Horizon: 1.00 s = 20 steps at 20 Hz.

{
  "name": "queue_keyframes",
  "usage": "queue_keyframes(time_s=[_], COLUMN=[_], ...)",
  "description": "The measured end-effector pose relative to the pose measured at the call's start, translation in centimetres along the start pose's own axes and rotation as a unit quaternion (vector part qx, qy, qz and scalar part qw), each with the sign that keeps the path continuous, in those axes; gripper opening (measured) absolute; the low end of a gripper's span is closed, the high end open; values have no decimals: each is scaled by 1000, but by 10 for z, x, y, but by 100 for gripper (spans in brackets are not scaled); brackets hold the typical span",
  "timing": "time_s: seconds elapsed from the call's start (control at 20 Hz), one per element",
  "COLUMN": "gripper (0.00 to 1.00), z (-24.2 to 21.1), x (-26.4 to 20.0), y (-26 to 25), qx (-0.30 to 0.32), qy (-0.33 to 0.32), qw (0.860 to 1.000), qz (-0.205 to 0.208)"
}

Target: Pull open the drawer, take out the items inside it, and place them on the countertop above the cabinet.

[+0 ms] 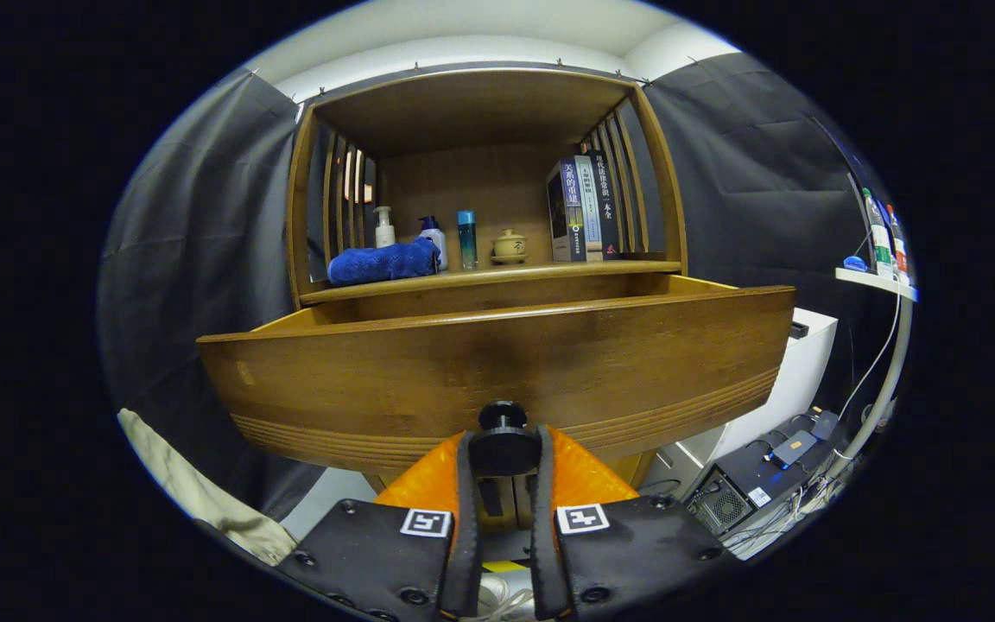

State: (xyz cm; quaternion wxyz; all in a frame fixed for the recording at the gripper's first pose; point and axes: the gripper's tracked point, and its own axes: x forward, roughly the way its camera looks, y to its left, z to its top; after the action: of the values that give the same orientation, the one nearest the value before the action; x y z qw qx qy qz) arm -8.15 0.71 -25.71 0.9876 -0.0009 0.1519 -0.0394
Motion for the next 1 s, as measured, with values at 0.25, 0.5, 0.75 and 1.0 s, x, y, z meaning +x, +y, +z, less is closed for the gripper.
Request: queue_keyframes(time_s=[0.25,0.5,0.75,1.0], gripper=[31,31,49,75], z=[-1,-1,17,79], x=[-6,-6,-9,-17], y=[0,0,2,2], qx=[9,0,16,17], qy=[-5,-9,-16,-61], qw=[1000,1000,1000,998], qz=[0,3,3,-9])
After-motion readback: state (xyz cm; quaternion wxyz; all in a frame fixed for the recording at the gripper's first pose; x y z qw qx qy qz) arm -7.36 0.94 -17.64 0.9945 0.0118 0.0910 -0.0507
